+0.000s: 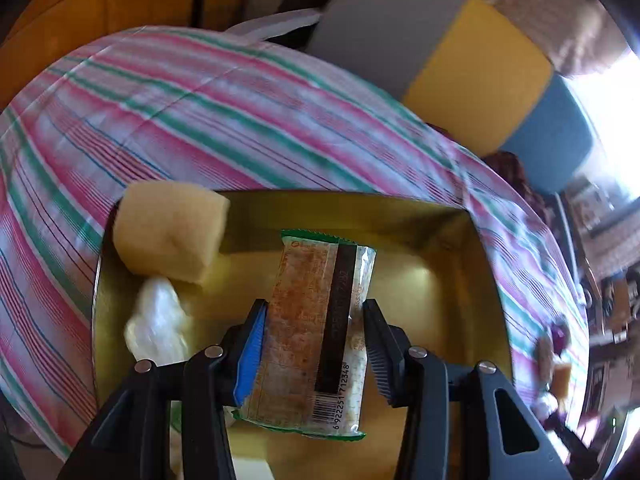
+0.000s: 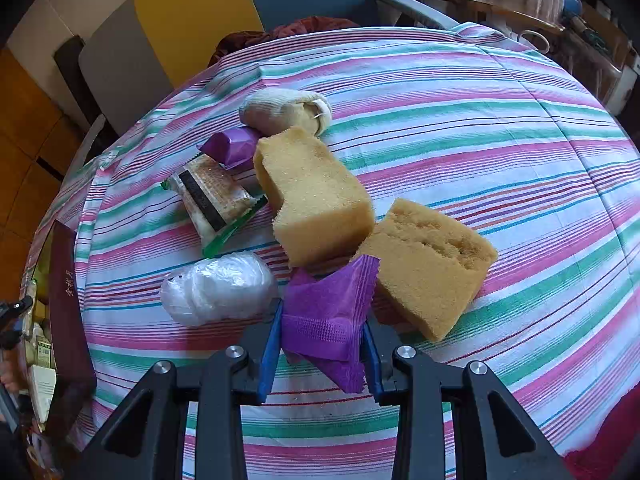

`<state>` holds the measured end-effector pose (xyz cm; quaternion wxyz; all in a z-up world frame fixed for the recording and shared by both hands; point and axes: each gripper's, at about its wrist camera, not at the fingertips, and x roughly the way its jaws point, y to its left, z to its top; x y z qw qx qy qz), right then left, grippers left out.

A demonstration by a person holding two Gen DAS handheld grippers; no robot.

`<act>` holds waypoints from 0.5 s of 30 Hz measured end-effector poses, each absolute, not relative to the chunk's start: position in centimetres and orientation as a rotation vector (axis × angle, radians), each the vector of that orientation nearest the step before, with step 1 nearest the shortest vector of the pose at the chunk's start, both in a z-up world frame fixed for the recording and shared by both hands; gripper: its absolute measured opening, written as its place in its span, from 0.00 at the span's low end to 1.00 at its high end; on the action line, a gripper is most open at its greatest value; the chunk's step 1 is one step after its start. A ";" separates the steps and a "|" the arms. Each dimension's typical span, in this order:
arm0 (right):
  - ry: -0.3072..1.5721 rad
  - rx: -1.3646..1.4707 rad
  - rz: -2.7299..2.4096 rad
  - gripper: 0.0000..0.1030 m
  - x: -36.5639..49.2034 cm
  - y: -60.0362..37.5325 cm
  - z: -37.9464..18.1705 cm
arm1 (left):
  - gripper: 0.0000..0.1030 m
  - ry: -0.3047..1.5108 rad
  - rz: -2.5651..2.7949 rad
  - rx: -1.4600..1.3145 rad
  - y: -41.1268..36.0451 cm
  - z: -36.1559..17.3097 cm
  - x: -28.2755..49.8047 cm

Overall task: Organize objects
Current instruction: 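Carry the cracker packet into the gold tray and open the left tool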

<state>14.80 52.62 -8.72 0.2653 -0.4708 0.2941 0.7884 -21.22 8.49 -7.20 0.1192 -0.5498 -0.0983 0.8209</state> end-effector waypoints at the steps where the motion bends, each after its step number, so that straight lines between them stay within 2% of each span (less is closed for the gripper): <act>1: 0.794 -1.272 2.129 0.35 14.7 52.6 -8.7 | 0.46 -0.293 2.416 -1.618 8.2 -7.5 -21.7; 8: 0.791 -1.274 2.119 0.35 14.8 52.7 -8.8 | 0.46 -0.333 2.430 -1.698 7.1 -9.8 -23.5; 15: 0.783 -1.264 2.116 0.35 15.0 52.6 -8.6 | 0.46 -0.240 2.456 -1.585 6.0 -7.5 -21.5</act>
